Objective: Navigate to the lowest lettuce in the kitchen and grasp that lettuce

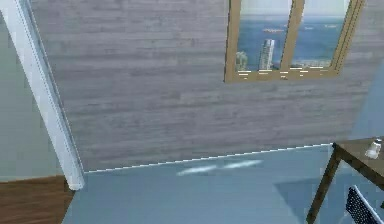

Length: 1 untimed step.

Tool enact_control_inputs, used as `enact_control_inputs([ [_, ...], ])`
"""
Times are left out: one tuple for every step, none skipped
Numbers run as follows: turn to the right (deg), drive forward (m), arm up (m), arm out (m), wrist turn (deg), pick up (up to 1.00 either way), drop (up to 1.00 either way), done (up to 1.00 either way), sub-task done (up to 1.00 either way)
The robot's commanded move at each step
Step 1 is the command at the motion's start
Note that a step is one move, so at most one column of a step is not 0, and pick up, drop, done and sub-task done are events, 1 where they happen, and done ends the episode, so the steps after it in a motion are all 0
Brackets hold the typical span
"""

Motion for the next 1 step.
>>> enact_control_inputs([
  [15.0, 0.0, 0.0, 0.0, 0.0, 0.0, 0.0, 0.0, 0.0],
])
